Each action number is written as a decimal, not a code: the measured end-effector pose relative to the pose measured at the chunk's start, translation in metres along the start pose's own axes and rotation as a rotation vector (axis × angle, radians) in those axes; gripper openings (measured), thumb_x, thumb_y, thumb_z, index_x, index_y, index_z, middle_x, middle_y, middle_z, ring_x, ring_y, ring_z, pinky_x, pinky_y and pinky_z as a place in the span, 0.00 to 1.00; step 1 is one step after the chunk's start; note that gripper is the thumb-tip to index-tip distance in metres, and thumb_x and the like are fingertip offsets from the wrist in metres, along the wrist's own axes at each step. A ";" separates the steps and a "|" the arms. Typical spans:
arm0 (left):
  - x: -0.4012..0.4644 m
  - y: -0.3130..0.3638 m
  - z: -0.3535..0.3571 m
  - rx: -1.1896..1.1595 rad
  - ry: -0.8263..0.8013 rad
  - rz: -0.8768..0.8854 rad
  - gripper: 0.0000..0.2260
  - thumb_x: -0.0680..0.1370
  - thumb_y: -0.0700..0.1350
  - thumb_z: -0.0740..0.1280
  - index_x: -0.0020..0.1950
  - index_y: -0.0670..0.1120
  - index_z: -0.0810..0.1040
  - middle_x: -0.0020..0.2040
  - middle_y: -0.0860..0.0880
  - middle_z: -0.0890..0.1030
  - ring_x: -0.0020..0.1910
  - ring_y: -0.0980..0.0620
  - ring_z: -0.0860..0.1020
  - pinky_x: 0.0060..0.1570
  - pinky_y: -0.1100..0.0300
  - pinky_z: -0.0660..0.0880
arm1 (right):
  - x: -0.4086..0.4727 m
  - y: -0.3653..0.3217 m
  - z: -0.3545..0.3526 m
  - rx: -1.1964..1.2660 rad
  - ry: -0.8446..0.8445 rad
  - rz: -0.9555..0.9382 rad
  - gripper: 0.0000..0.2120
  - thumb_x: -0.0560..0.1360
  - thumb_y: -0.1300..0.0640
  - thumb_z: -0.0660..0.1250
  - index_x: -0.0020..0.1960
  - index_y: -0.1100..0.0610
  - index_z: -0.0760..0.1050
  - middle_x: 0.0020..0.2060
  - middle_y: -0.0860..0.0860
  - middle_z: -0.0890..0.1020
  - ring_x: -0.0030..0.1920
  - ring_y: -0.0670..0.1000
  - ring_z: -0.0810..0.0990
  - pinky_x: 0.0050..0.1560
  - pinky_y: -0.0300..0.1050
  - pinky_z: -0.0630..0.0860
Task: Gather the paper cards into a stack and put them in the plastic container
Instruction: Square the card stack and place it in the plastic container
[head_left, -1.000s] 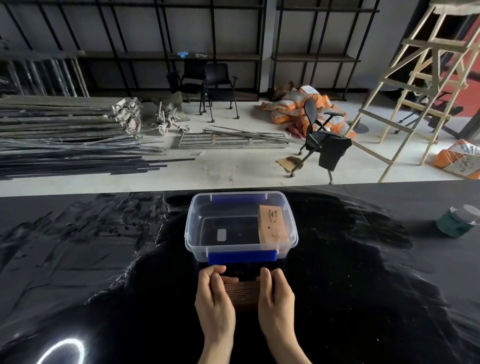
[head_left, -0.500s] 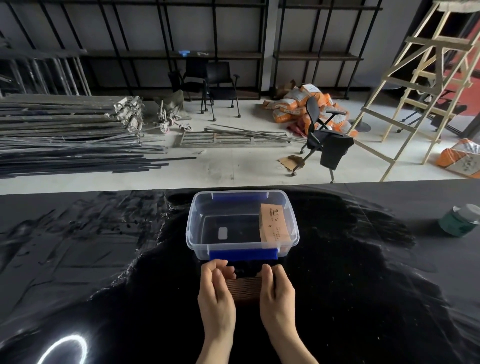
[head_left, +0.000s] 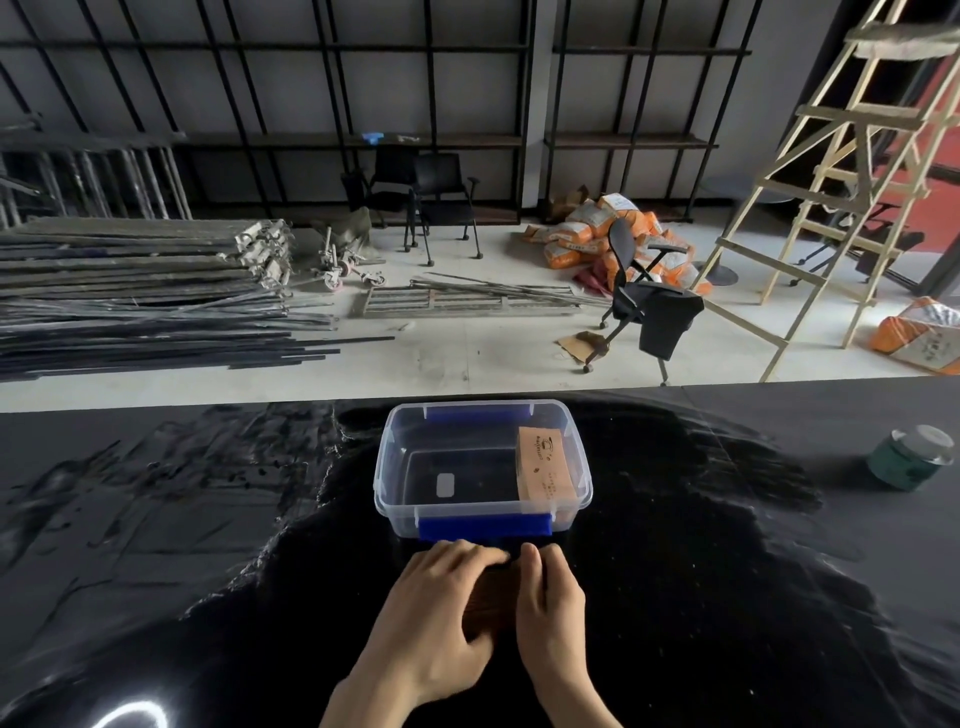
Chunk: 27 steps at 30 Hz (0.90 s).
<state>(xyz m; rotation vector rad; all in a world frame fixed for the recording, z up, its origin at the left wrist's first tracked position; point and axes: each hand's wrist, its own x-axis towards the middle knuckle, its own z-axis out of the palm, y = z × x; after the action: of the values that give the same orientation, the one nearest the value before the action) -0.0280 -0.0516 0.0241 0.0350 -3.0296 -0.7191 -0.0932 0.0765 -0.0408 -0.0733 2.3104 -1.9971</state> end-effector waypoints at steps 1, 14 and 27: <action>0.002 0.002 -0.002 0.015 -0.014 -0.005 0.29 0.71 0.51 0.68 0.71 0.62 0.67 0.65 0.63 0.74 0.66 0.62 0.70 0.72 0.62 0.65 | 0.000 0.000 0.000 -0.002 0.001 0.002 0.15 0.84 0.60 0.63 0.39 0.58 0.74 0.30 0.51 0.81 0.30 0.42 0.76 0.31 0.36 0.75; 0.008 0.003 -0.003 -0.018 -0.035 -0.107 0.25 0.74 0.44 0.72 0.68 0.61 0.71 0.64 0.61 0.79 0.64 0.58 0.77 0.66 0.59 0.74 | 0.001 -0.020 -0.012 0.059 -0.088 0.052 0.08 0.81 0.52 0.69 0.46 0.54 0.81 0.40 0.53 0.87 0.42 0.50 0.87 0.46 0.47 0.84; 0.005 0.003 -0.002 -1.039 0.298 -0.398 0.19 0.68 0.47 0.81 0.57 0.47 0.82 0.49 0.49 0.89 0.51 0.50 0.87 0.49 0.58 0.83 | 0.003 -0.058 -0.037 0.293 -0.429 0.098 0.20 0.75 0.61 0.77 0.65 0.55 0.79 0.55 0.58 0.88 0.59 0.58 0.86 0.62 0.55 0.82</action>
<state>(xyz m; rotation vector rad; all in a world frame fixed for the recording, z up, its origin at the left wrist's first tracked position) -0.0335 -0.0498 0.0277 0.6406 -2.0522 -1.9754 -0.1011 0.1037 0.0216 -0.3253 1.7180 -2.0084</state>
